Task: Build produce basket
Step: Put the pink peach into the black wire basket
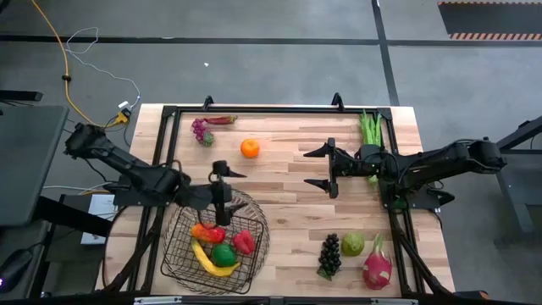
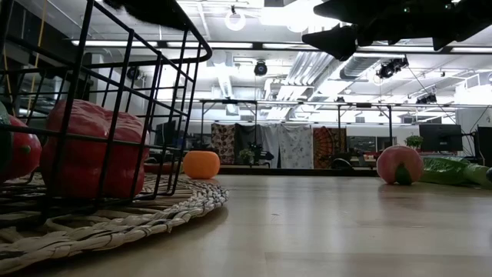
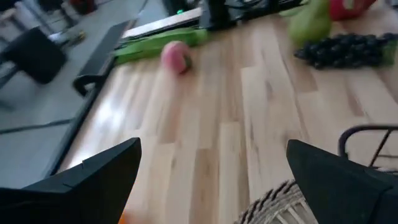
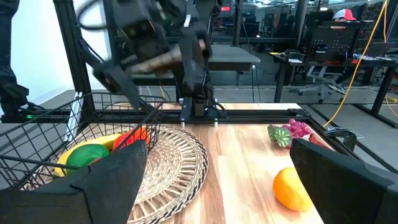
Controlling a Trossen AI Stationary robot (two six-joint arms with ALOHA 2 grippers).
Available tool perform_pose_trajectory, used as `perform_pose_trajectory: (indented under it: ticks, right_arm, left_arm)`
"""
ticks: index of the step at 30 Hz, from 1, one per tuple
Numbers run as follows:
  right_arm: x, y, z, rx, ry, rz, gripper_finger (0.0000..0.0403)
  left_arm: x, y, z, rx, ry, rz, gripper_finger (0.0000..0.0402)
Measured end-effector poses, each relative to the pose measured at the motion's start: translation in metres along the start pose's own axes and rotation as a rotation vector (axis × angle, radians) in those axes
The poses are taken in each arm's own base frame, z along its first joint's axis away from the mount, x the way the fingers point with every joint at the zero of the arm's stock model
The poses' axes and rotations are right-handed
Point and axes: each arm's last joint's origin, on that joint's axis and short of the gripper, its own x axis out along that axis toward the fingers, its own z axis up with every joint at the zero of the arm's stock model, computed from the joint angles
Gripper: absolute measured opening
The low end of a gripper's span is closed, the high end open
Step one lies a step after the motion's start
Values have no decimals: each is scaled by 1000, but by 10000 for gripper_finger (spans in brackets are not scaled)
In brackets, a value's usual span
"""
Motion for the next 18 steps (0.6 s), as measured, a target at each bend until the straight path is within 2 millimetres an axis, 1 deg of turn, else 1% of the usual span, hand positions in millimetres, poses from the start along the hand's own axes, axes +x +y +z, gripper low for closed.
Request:
perform_pose_trajectory:
  ticks: [1,3,7,10,14,18]
  right_arm:
    - [0,0,0,0,3,0,387]
    - [0,0,-1,0,7,0,387]
    - [0,0,-1,0,9,0,387]
    - [0,0,-2,0,21,0,387]
    - [0,0,-3,1,30,0,387]
    - [0,0,-3,0,27,-19,387]
  left_arm:
    - [5,5,-6,-11,-31,-12,390]
    - [8,17,-11,-60,-124,-12,390]
    - [2,40,-20,-150,-293,-9,390]
    - [-6,52,-28,-209,-401,-2,390]
    - [-12,56,-42,-275,-509,8,390]
    - [-12,55,-51,-295,-531,7,390]
